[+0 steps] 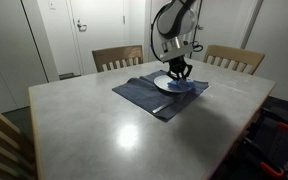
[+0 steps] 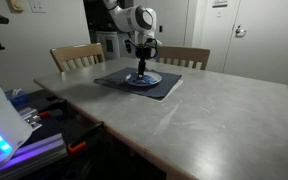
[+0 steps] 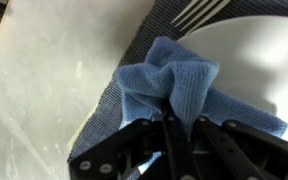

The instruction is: Take the fork off the plate then use the towel to wipe the plate

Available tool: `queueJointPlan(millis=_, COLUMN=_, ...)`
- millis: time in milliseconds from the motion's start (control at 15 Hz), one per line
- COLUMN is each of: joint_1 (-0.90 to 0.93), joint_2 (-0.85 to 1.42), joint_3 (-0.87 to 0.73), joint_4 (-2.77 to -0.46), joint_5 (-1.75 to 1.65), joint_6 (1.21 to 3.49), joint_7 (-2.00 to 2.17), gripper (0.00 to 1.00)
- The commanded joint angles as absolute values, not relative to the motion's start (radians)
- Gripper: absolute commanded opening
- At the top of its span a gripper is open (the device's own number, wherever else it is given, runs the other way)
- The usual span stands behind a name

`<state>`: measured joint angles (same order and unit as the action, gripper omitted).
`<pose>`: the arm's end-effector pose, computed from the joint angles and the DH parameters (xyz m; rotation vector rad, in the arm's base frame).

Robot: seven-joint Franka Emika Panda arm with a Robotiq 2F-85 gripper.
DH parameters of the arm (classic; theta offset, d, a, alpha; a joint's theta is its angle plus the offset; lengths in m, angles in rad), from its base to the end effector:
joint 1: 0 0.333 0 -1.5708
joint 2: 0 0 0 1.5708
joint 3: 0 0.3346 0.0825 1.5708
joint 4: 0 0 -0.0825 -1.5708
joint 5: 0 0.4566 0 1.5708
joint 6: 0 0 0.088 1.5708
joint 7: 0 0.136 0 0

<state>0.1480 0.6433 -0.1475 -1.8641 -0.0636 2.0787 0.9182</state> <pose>0.6292 -0.0089 0.0768 2.5358 -1.1701 -0.4495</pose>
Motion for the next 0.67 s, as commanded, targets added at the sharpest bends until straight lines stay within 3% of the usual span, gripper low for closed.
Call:
queueJointPlan(millis=0, joint_1=0.170, joint_2=0.671, joint_3=-0.157, joint_4=-1.838, joint_5=-0.133, joint_6=2.127, joint_7=0.963, gripper=0.02)
queueJointPlan(millis=600, joint_1=0.195, joint_2=0.557, joint_3=-0.106, joint_4=-1.862, joint_5=-0.255, joint_6=2.259, joint_7=0.846, gripper=0.02)
